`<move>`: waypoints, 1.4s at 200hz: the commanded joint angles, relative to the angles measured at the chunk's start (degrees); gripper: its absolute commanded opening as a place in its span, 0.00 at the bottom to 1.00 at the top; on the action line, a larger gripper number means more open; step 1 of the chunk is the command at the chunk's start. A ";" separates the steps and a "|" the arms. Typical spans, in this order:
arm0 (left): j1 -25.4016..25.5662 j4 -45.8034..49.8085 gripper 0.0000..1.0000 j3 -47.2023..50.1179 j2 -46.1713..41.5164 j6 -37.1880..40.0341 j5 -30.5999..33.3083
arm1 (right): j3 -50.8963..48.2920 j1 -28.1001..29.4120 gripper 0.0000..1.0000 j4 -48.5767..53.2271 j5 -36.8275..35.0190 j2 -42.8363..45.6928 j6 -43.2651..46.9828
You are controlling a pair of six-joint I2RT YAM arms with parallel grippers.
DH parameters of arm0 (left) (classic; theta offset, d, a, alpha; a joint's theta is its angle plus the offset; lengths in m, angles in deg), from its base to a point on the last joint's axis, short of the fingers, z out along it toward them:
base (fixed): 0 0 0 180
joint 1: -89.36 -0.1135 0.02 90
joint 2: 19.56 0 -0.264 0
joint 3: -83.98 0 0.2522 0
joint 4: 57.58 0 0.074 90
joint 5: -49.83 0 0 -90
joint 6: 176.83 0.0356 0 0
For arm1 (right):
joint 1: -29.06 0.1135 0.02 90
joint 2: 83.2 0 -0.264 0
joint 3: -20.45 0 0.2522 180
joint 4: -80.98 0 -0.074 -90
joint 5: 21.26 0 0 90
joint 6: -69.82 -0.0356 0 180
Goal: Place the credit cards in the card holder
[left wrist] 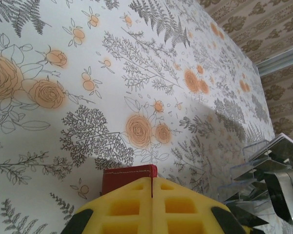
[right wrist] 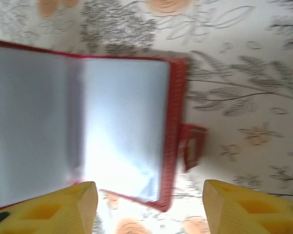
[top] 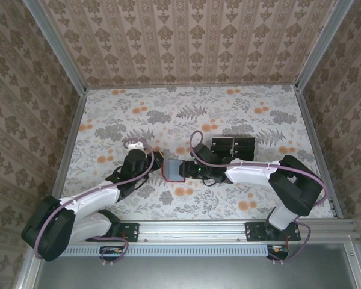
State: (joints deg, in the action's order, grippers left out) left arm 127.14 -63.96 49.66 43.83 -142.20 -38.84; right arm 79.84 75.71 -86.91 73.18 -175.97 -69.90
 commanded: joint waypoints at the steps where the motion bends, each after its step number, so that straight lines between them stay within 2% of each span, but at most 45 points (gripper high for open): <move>1: -0.08 4.16 0.00 -2.82 -0.06 1.93 -0.58 | -1.62 -1.64 0.56 -2.94 -0.95 -2.52 -0.38; 22: 0.53 5.12 0.00 -4.17 1.90 2.19 -0.97 | -1.42 -2.25 0.52 -4.69 -0.23 -5.06 -0.21; 79: 4.39 3.87 0.00 -8.61 9.25 2.38 -0.62 | -2.25 -3.52 0.14 -9.35 2.04 -9.86 -0.38; 115: 6.98 -2.30 0.00 -11.40 17.14 1.12 -1.52 | -3.44 -4.11 0.03 -11.36 3.43 -10.57 -0.29; 147: 8.45 -3.63 0.00 -12.72 21.21 0.27 -0.57 | -3.92 -4.51 0.01 -11.99 4.30 -10.92 -0.12; 183: 7.10 -2.42 0.00 -9.12 16.90 0.07 2.08 | -4.80 -4.56 0.00 -12.07 4.52 -10.19 -0.10; 221: 3.41 3.42 0.00 -4.47 7.53 1.42 3.25 | -5.11 -4.84 0.00 -10.99 3.91 -9.54 -0.16; 243: 0.88 10.51 0.00 -2.76 2.52 2.67 4.70 | -4.76 -4.83 0.00 -10.33 3.86 -9.71 -0.33; 280: -1.98 19.89 0.00 -2.47 1.73 5.00 6.36 | -4.02 -4.83 0.00 -9.80 3.86 -10.47 -0.67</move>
State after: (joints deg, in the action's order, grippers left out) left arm 126.39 -52.79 46.47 45.47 -140.06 -34.87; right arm 76.47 71.08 -101.40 77.01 -183.91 -70.05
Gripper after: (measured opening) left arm 0.057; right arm 0.083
